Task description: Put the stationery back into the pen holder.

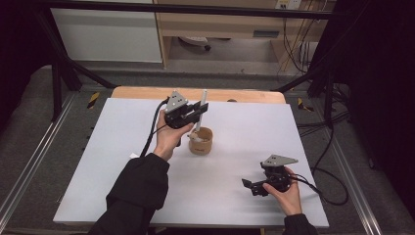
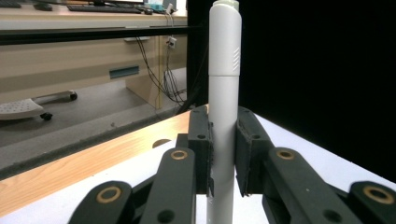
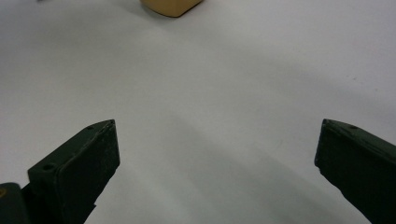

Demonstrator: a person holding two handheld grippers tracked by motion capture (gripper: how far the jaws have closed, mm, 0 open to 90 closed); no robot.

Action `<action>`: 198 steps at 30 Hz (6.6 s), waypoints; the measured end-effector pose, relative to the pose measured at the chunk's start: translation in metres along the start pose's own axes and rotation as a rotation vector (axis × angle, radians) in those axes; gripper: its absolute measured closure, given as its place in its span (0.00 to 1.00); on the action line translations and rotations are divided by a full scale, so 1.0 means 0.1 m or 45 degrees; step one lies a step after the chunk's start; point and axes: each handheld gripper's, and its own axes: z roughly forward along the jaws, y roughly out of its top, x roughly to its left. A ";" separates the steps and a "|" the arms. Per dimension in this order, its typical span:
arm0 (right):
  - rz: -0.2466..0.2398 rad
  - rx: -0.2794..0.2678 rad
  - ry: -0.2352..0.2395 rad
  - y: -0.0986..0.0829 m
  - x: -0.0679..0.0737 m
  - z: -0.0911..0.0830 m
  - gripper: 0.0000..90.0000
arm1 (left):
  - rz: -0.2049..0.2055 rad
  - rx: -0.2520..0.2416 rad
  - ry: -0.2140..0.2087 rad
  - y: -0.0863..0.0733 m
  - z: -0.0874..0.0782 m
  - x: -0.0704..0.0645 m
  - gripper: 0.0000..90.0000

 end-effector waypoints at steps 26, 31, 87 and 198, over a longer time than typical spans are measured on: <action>-0.020 0.019 0.015 -0.01 0.01 0.02 0.01 | -0.014 0.125 -0.077 -0.51 0.33 0.16 0.86; -0.021 0.026 0.014 -0.02 0.01 0.03 0.01 | -0.015 0.132 -0.078 -0.57 0.34 0.17 0.86; -0.025 0.051 0.013 -0.03 0.02 0.04 0.01 | 0.023 0.465 0.107 -0.57 -1.11 0.59 0.10; -0.320 0.102 0.308 1.35 1.97 2.22 0.75 | 0.018 0.685 0.072 -1.56 -1.99 0.54 0.08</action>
